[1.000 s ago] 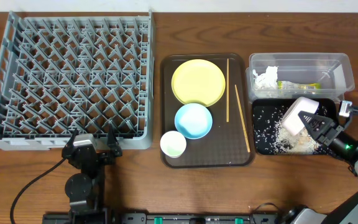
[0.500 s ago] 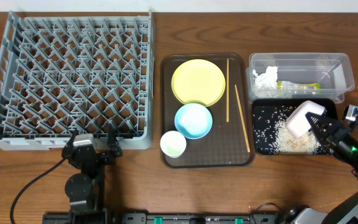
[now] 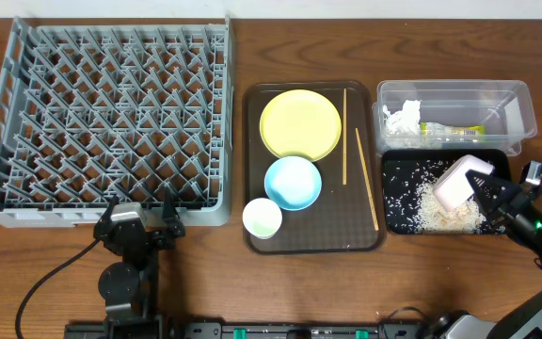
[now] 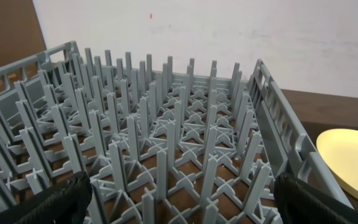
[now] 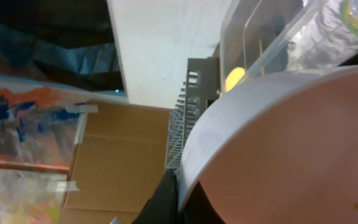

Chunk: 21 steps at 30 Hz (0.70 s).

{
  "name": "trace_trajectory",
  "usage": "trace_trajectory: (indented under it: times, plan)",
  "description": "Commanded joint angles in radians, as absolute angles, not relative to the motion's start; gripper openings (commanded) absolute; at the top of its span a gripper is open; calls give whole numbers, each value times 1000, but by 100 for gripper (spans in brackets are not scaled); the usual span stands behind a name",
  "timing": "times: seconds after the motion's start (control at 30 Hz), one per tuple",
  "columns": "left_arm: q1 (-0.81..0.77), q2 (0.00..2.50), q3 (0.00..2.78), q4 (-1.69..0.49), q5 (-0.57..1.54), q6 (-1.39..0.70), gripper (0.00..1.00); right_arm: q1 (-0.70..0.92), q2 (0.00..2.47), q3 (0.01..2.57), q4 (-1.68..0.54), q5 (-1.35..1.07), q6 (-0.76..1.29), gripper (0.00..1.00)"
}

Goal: Sort waste into correct bins and load items into the dishwasher
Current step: 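Carry the pink bowl over the black tray and tip out the rice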

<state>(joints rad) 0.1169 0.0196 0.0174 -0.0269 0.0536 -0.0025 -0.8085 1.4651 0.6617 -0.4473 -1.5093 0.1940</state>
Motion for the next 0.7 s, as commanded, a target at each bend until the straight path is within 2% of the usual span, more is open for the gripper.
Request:
trace_trajectory:
  times: [0.0,0.03,0.17,0.37,0.53,0.67]
  plan:
    - [121,17,4,-67,60,3,94,-811,1466,657,-442,-1524,183,1]
    - [121,17,4,-67,60,3,94,-812,1466,657,-438,-1485,231,1]
    - [121,17,4,-67,60,3,94,-809,1466,657,-411,-1540,205,1]
    - [121,17,4,-67,60,3,94,-809,1466,657,-411,-1396,344,1]
    - [121,17,4,-67,60,3,94,-809,1466,657,-357,-1560,227,1]
    - [121,17,4,-67,60,3,94,-809,1466,657,-352,-1494,289,1]
